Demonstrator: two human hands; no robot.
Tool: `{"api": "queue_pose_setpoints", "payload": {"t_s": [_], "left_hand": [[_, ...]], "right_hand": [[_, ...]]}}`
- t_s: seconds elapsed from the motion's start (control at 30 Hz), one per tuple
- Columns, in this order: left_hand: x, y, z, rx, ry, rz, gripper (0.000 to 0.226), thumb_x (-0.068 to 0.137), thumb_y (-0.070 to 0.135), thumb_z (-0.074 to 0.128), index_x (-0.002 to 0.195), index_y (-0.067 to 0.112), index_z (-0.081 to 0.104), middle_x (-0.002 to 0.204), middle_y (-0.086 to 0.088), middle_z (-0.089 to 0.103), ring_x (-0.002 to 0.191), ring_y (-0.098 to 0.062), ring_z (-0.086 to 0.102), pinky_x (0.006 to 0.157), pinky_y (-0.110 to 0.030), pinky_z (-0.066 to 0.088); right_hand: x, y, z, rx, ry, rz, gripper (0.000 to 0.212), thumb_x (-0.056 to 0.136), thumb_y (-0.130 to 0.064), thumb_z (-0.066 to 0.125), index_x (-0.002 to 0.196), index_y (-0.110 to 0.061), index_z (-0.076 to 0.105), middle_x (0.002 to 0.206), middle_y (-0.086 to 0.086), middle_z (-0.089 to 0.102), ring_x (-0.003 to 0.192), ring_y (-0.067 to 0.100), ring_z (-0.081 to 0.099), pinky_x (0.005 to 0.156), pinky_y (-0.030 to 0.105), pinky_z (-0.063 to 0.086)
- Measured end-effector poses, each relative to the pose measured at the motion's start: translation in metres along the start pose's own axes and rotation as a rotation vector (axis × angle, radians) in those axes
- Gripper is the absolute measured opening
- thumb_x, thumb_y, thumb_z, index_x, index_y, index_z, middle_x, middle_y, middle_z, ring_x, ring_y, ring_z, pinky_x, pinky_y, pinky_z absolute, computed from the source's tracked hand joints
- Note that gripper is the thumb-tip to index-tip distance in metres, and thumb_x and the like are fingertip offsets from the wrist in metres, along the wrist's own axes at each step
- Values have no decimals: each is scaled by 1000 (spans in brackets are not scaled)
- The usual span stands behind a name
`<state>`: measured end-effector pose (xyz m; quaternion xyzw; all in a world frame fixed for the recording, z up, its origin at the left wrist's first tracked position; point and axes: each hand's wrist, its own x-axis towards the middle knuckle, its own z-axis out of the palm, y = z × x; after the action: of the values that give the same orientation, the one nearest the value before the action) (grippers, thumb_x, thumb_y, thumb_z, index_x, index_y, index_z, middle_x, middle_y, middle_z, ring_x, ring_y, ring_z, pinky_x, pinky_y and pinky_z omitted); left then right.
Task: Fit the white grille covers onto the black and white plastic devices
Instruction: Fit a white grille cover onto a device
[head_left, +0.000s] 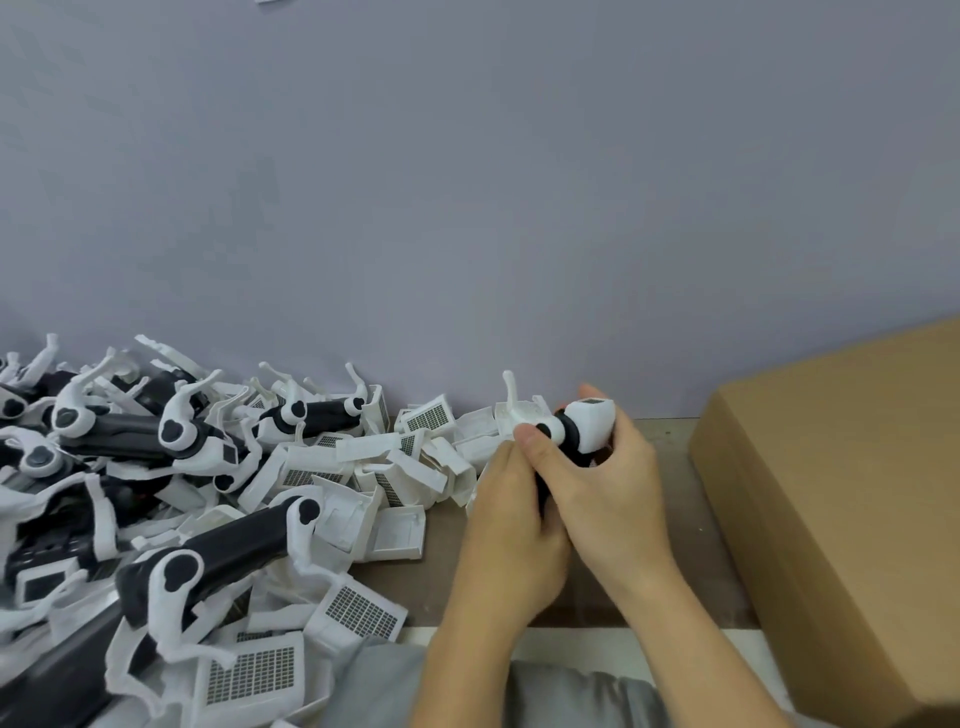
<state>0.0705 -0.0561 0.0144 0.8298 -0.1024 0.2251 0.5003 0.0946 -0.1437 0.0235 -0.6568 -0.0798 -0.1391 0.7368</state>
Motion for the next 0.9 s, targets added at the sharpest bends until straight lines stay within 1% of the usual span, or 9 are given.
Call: {"api": "queue_pose_setpoints", "payload": {"t_s": [0.1,0.17,0.3,0.4,0.5,0.57,0.7,0.8,0.9], "left_hand": [[5,0,-4,-151,280,-207,19,98,8,55,102,27,58,89,11,71,83,0,67,72,-23,53],[9,2,-11,-413,473,-397,14,102,14,51,98,23,60,87,7,71,73,3,67,64,-15,51],[10,5,-30,-1188,561,-620,44,96,49,53,99,8,67,77,-4,64,60,-15,60,54,-27,49],[10,8,-33,-1206,442,-615,43,71,46,75,95,12,66,72,-4,59,56,-15,57,49,-27,47],[11,11,-31,-1242,384,-596,31,68,31,77,89,12,64,71,-4,59,55,-18,59,50,-28,50],[10,9,-34,-1284,374,-600,29,72,35,73,88,11,67,76,-6,63,61,-20,63,57,-32,53],[11,2,-36,-1228,396,-624,33,84,39,64,90,9,76,84,-9,70,76,-26,68,83,-44,52],[11,-1,-35,-1157,394,-707,43,96,39,55,109,4,74,96,-14,71,87,-31,68,93,-49,51],[9,2,-32,-1141,352,-733,43,94,38,52,101,5,78,90,-13,71,75,-29,67,67,-37,51]], "right_hand": [[-5,2,4,61,-154,38,62,88,-37,74,143,-29,46,126,-24,60,119,-8,56,83,6,47],[-6,2,5,71,-119,61,59,93,-42,65,147,-34,41,134,-29,50,123,-16,47,82,0,43],[3,3,-2,-3,23,142,24,100,-23,54,119,-33,65,115,-19,67,106,-3,62,86,21,49],[4,3,-1,-19,-62,306,23,97,-17,54,98,-27,74,93,-5,75,86,15,69,72,30,49],[-1,1,4,22,-246,394,25,96,-19,52,94,-18,77,88,7,75,80,24,69,72,42,54],[-2,-1,4,140,-333,433,31,98,-33,53,97,-14,76,89,9,74,74,23,69,67,38,51],[-9,-5,-2,116,-608,396,58,76,-75,57,114,-33,71,107,-1,73,86,12,67,76,33,54],[-13,-5,2,17,-654,327,46,73,-62,69,116,-44,64,110,-13,72,94,5,67,82,31,53],[-13,-6,6,47,-548,307,20,88,-41,66,107,-42,67,103,-7,73,83,9,68,71,27,52]]}}
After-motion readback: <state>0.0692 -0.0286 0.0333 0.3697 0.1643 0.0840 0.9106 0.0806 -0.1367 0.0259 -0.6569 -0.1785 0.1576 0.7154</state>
